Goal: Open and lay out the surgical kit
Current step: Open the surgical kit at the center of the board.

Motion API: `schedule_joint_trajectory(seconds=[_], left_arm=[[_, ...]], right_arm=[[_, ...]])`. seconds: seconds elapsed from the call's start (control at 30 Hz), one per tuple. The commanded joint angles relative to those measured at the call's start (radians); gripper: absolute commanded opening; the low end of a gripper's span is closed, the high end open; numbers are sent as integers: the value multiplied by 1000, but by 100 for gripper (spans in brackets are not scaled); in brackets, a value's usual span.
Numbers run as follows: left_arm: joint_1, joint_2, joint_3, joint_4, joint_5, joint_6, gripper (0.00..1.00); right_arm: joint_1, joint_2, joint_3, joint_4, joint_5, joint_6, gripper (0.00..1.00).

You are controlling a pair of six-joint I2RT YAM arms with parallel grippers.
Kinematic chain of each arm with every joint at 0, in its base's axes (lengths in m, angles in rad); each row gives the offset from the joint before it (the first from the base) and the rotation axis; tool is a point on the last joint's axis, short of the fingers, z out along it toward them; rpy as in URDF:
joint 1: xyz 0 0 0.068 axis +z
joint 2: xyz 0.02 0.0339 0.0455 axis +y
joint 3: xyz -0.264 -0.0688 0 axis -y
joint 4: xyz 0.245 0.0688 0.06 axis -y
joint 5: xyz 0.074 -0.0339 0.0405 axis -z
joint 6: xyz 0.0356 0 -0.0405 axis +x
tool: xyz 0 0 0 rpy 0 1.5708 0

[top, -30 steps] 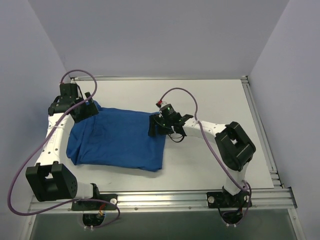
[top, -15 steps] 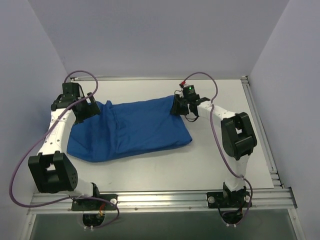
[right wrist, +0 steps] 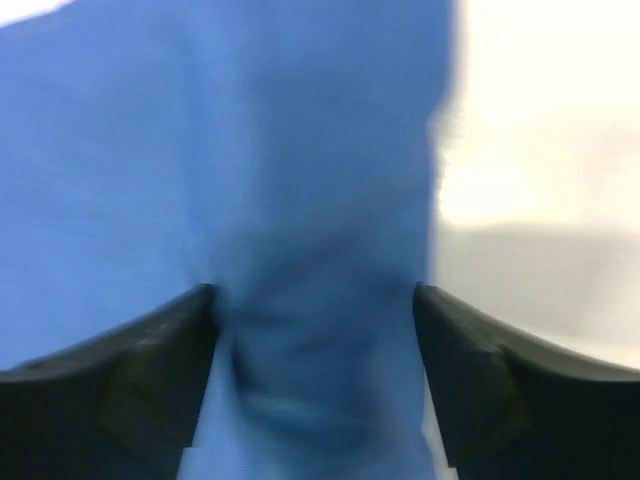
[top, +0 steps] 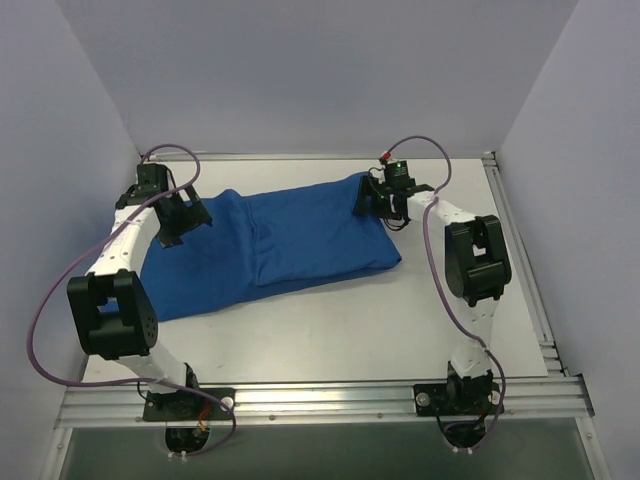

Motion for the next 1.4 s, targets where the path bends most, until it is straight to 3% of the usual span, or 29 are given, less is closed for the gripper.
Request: schedule_joint_trajectory(seconds=[0.0,0.1,0.27,0.47,0.53,0.67,0.77,0.97,1.37], left_arm=[[8,17,44,53,29,-35,98],[8,5,14,64,-2,-52,99],[22,-43,-36,50,-23,-96,97],[75,-58,-74,7,-37,-198,94],[89,-43,-88,13,-16,-218,94],[95,-18,-100,17,1,-236,94],[100,-6,-114,25,24,-248,98],[115,-14,-151,48,40,-252,99],[137,55,-155,19,35,-256,99]], right_arm=[[-12,-47,-42,-49,92,-44,81],[0,-103,27,-111,185,-111,99],[136,-205,119,-239,443,-232,100],[359,-327,84,-220,396,-375,100],[442,-336,92,-210,309,-415,96],[575,-292,130,-197,233,-443,76],[638,-220,183,-216,189,-420,69],[773,-121,231,-248,311,-417,73],[866,28,309,-308,437,-374,71]])
